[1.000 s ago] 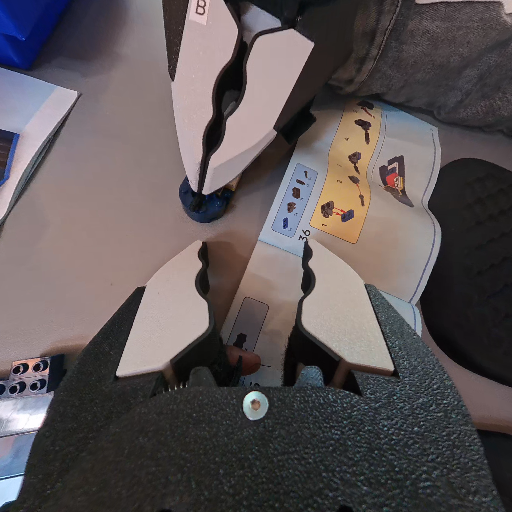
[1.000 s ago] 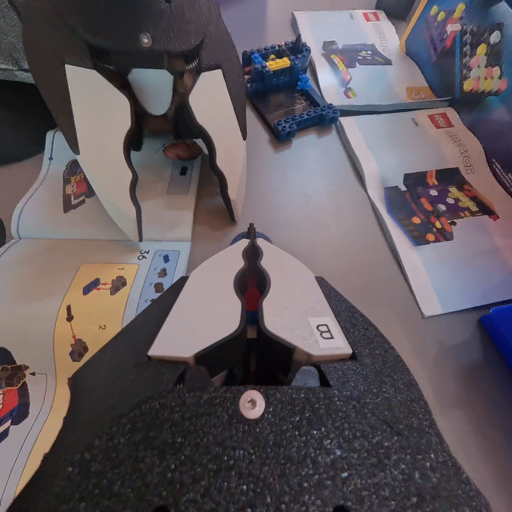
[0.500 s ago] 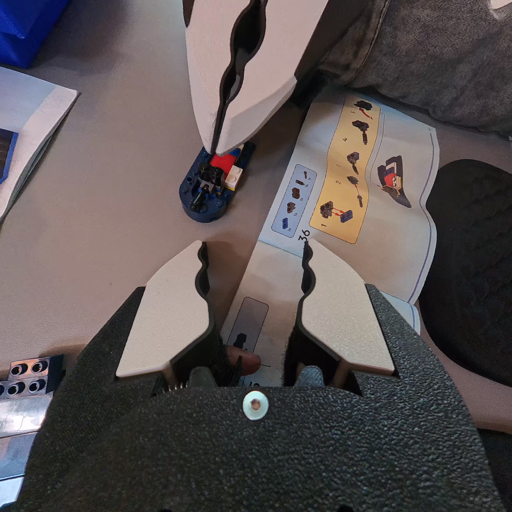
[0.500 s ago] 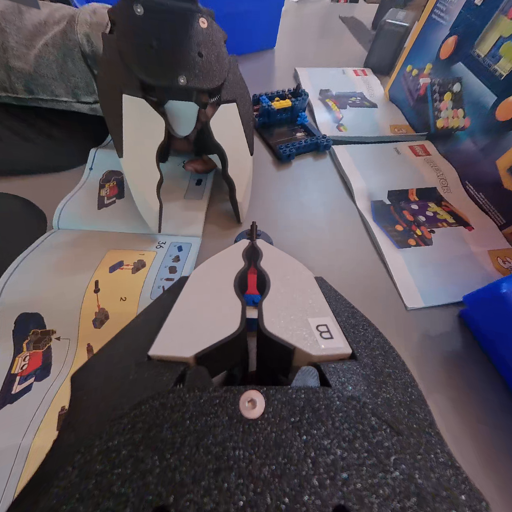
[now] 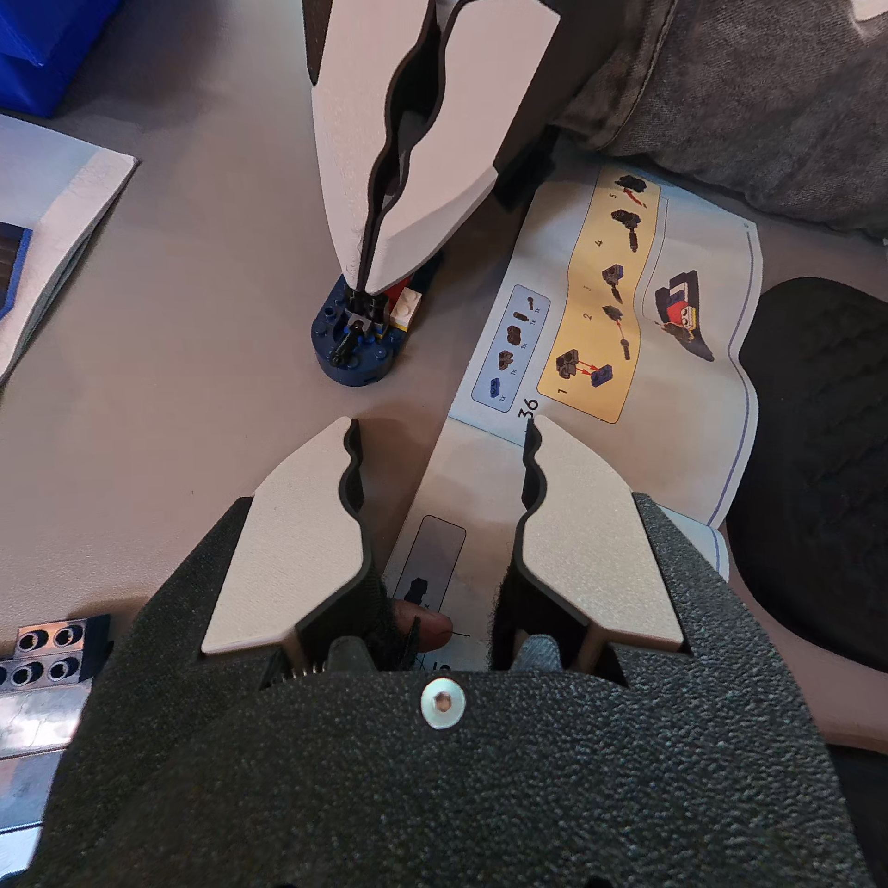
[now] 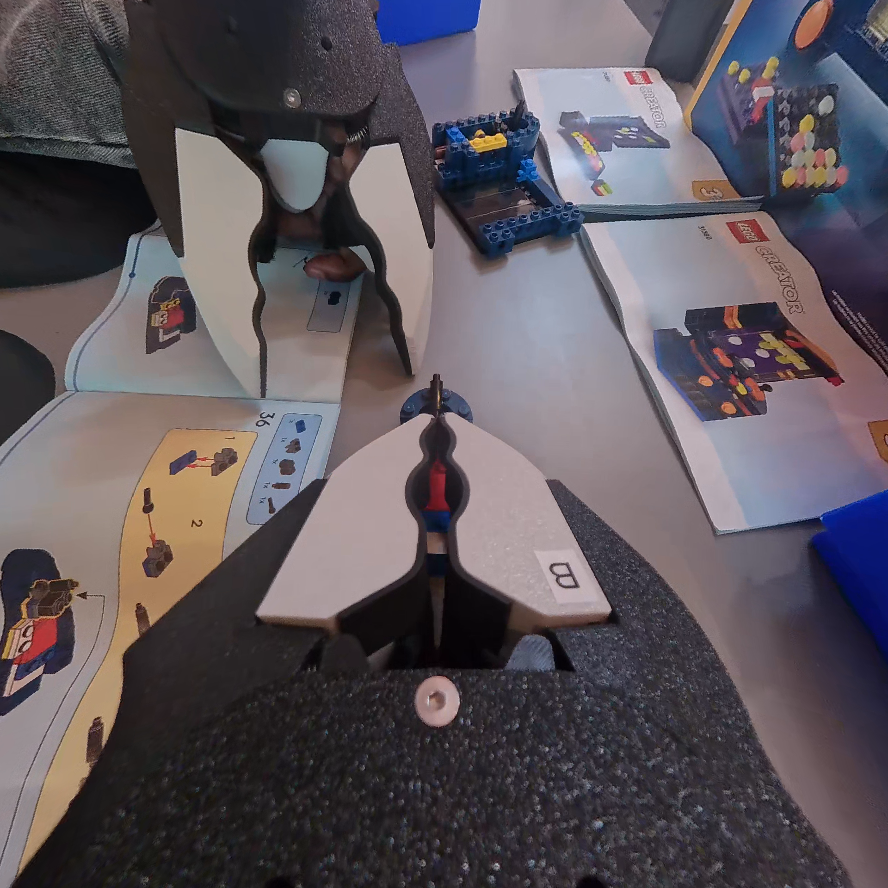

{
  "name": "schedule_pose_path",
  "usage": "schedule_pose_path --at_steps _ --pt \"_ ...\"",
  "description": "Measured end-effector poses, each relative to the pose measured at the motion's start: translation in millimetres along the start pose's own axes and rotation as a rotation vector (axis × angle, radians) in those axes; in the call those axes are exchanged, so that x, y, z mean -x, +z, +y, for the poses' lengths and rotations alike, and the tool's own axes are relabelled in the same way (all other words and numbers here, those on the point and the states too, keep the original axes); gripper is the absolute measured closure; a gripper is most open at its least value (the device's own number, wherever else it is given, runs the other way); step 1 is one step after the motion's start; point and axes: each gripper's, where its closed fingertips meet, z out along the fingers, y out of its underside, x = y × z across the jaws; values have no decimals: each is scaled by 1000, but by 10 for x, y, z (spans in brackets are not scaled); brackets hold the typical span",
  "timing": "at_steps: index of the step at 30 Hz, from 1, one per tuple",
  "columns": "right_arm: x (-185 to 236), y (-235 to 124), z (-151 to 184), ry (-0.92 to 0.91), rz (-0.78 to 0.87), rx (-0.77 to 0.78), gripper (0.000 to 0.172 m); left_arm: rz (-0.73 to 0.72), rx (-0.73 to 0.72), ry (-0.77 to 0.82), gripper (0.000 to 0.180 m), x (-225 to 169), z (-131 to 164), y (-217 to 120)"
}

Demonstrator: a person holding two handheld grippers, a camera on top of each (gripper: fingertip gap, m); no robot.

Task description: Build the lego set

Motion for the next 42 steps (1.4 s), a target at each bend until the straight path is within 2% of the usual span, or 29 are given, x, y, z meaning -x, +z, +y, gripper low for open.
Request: schedule_pose_path --at_steps 14,16,17,19,22,25,28,31,33,37,39,42 --pt "2 -8 0 -44 34 -3 172 -12 5 15 115 -2 6 3" --pt "-48 -116 -168 -68 92 -123 172 -17 7 21 115 -2 9 3" --pt "-64 -244 -340 -58 112 -232 153 -18 7 22 115 -4 9 4" --pt "-96 -552 -584 -2 129 -353 133 -20 8 24 115 -3 10 4" --pt "-14 -922 -663 28 132 -340 121 -20 7 21 116 -1 9 2" --pt "150 -1165 -648 37 150 -300 117 -21 7 20 116 2 8 1" --pt "377 -1203 -341 167 140 -237 130 -26 8 24 116 4 10 4" --pt "538 -1047 367 356 171 -25 127 -35 11 32 117 6 12 6" --pt "657 -995 692 403 183 95 121 -44 13 39 117 10 15 8" --pt "663 -1103 854 343 267 128 119 -69 18 49 120 27 18 13" --pt "601 -1183 814 284 322 94 135 -82 21 60 121 31 21 17" --pt "592 -1196 804 268 321 75 147 -107 26 68 118 52 22 19"
